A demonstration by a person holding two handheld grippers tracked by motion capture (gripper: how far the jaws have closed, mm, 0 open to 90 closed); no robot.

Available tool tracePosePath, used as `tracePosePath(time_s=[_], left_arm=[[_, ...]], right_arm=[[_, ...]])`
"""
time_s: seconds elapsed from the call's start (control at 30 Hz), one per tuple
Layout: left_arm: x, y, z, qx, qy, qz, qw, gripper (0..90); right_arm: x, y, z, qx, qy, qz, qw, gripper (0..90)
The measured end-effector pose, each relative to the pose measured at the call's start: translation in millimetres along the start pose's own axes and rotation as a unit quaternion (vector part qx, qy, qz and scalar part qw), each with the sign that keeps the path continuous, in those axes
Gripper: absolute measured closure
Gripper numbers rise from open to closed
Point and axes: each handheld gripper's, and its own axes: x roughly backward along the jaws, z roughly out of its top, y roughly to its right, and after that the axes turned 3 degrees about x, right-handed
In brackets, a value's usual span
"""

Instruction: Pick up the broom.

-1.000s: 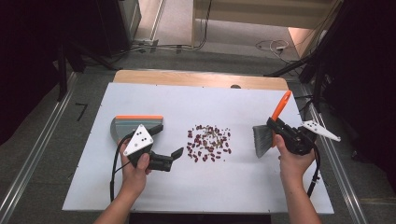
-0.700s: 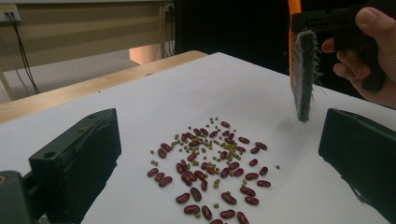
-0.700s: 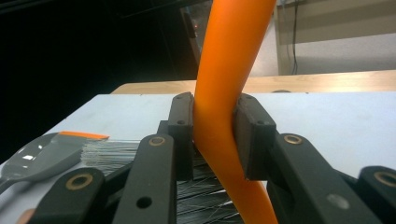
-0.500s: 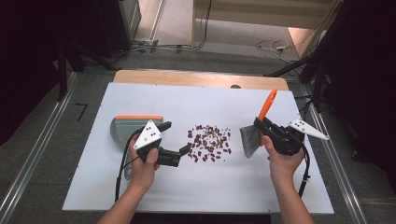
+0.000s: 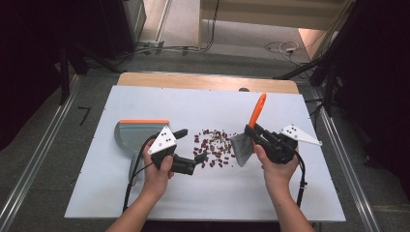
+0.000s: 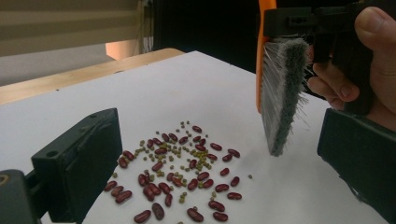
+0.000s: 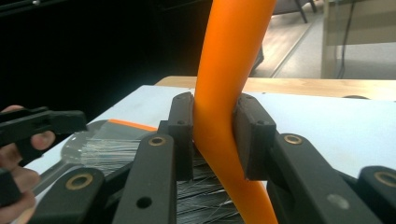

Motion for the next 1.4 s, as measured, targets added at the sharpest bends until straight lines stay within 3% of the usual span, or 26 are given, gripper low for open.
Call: tracePosePath(time_s=[0.17, 0.3, 0.5, 0.63, 0.77, 1.07, 1.13, 1.2, 1.4], left_arm=[[-5.7, 9.4, 0.8, 0.01, -0.004, -0.006, 0.9999, 4.4], [-10.9, 17.3, 1.9, 0.022, -0.014, -0.026, 0.9993, 6.9], [-19.0, 29.9, 3.2, 0.022, -0.028, -0.036, 0.9987, 8.4], [-25.3, 35.2, 3.1, 0.04, -0.04, -0.037, 0.9977, 17.3], [-30.5, 40.9, 2.5, 0.036, -0.051, -0.028, 0.9976, 27.3], [-37.9, 43.6, 0.0, 0.053, -0.066, 0.003, 0.9964, 61.1], [-38.3, 43.1, 0.2, 0.056, -0.067, -0.001, 0.9961, 69.4], [-38.6, 44.4, 0.3, 0.051, -0.067, -0.001, 0.9965, 79.5], [-36.8, 43.3, 1.9, 0.028, -0.068, -0.004, 0.9973, 85.6]], right_arm=[[-5.8, -14.3, 0.1, 0.003, 0.0, 0.014, 0.9999, 68.6], [-8.1, -23.2, 1.1, 0.005, 0.004, 0.024, 0.9997, 68.6], [-10.4, -34.2, 1.4, 0.011, 0.006, 0.036, 0.9993, 68.6], [-12.5, -41.3, 0.6, 0.013, 0.005, 0.043, 0.999, 68.5], [-14.4, -48.1, -0.6, 0.016, 0.004, 0.049, 0.9987, 68.6], [-18.2, -57.8, -3.9, 0.022, 0.004, 0.049, 0.9985, 68.6], [-18.1, -58.3, -4.1, 0.023, 0.005, 0.046, 0.9987, 68.6], [-18.2, -58.1, -4.2, 0.022, 0.007, 0.042, 0.9988, 68.6], [-18.5, -57.0, -3.8, 0.033, 0.01, 0.05, 0.9982, 68.2]])
